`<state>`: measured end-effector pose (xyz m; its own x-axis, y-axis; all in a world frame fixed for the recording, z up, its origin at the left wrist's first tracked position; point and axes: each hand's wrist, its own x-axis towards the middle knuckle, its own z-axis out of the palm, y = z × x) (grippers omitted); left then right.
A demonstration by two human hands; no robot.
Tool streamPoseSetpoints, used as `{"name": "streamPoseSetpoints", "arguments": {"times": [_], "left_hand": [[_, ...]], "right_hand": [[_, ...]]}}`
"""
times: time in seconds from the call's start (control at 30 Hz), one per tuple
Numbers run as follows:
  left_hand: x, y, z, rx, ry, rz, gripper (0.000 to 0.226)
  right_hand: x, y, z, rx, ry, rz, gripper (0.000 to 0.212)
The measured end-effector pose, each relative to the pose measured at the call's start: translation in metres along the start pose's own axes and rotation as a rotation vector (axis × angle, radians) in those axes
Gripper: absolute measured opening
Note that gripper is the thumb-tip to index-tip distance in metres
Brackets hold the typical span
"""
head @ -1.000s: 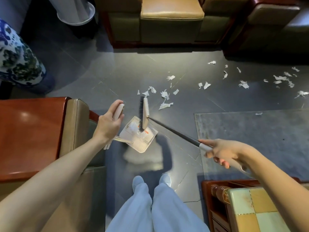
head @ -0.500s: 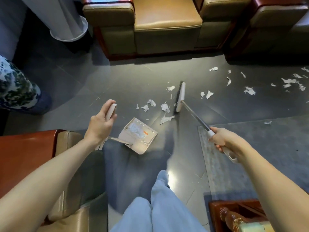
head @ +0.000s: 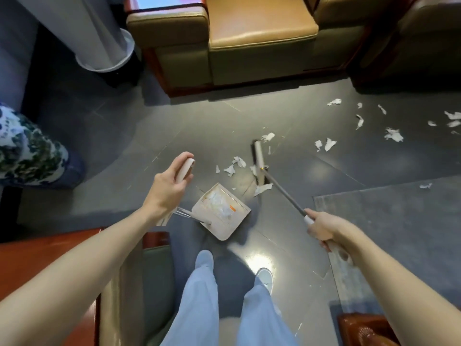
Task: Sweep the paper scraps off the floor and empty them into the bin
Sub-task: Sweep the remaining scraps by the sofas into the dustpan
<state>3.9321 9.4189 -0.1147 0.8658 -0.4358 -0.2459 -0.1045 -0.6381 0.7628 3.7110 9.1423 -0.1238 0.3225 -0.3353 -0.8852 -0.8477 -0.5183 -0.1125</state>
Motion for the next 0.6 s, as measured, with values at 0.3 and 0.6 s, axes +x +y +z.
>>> {"name": "streamPoseSetpoints", "arguments": {"times": [0.3,0.6], "left_hand": [[0.029,0.000,-0.009,-0.010,-0.075,0.045,0.043],[0.033,-0.025,-0.058,0.003,-0.136,0.077,0.042]], "right_hand": [[-0.075,-0.043,0.048,0.408,-0.154,0.044,0.064],[-0.101,-0.033,0.042,0.550,-0.085,0.080,0.064]]}}
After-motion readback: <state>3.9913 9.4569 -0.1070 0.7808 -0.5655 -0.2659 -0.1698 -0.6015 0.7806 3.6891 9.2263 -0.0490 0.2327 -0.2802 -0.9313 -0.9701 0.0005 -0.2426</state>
